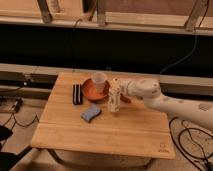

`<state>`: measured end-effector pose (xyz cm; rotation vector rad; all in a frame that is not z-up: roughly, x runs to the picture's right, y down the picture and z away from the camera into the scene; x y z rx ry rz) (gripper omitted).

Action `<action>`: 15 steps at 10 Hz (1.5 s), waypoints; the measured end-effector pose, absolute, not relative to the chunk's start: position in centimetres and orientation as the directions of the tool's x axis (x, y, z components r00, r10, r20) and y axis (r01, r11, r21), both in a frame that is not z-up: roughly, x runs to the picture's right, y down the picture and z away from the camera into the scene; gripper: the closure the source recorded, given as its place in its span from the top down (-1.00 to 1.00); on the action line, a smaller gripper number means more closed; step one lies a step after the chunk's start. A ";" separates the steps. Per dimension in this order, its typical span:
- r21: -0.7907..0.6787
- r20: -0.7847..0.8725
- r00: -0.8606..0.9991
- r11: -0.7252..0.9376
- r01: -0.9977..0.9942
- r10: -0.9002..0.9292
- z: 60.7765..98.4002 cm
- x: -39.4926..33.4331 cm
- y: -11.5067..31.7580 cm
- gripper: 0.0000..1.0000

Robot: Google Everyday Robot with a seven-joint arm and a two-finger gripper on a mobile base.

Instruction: Stand the bottle upright

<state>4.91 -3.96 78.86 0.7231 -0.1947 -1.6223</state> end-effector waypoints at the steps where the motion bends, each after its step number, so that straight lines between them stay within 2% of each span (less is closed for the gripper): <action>1: 0.554 -0.337 0.054 -0.152 0.819 -0.940 78.5 4.4 -4.3 -1.00; 3: 0.625 -0.340 0.146 -0.108 0.773 -0.929 78.0 3.1 -4.5 -1.00; 5: 0.664 -0.341 0.157 -0.119 0.738 -0.927 78.2 1.8 -3.5 -1.00; 8: 0.634 -0.376 0.063 -0.207 0.745 -0.924 79.6 2.2 -1.8 -1.00; 15: 0.579 -0.480 -0.026 -0.339 0.741 -0.877 80.8 5.1 -5.2 -1.00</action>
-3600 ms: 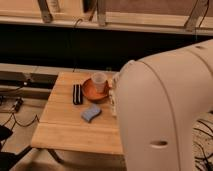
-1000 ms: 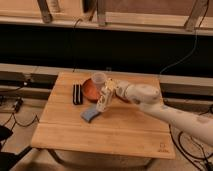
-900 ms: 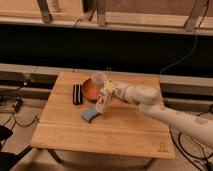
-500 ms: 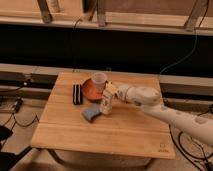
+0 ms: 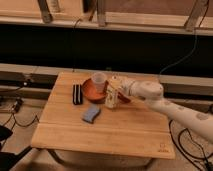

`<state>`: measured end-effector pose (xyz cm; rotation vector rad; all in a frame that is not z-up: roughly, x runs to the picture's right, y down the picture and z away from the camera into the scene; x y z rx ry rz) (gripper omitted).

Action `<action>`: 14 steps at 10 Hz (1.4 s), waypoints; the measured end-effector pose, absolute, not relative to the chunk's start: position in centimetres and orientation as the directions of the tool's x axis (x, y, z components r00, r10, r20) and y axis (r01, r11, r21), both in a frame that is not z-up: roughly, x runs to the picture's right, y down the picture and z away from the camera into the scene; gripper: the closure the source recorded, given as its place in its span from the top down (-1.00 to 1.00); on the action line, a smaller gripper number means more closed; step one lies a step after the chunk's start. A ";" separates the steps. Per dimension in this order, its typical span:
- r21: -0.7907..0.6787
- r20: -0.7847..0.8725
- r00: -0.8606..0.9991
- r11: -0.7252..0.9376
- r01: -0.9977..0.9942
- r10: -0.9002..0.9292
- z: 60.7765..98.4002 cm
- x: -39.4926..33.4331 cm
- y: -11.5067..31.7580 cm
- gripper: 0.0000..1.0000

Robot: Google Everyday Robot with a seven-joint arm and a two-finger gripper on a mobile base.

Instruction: Stand the bottle upright

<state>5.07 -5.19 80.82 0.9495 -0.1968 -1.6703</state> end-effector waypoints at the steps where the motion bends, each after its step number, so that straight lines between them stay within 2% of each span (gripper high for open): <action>1: 0.584 -0.485 -0.033 -0.352 0.731 -0.874 81.0 5.2 -5.2 -1.00; 3: 0.589 -0.486 -0.046 -0.366 0.721 -0.873 81.3 5.3 -5.0 -0.99; 4: 0.589 -0.486 -0.046 -0.366 0.720 -0.873 81.4 5.3 -4.9 -0.88; 11: 0.590 -0.485 -0.046 -0.366 0.720 -0.873 81.4 5.2 -4.9 0.50; 12: 0.590 -0.485 -0.046 -0.366 0.720 -0.873 81.4 5.2 -4.9 0.59; 14: 0.590 -0.485 -0.046 -0.366 0.720 -0.873 81.4 5.2 -4.9 0.60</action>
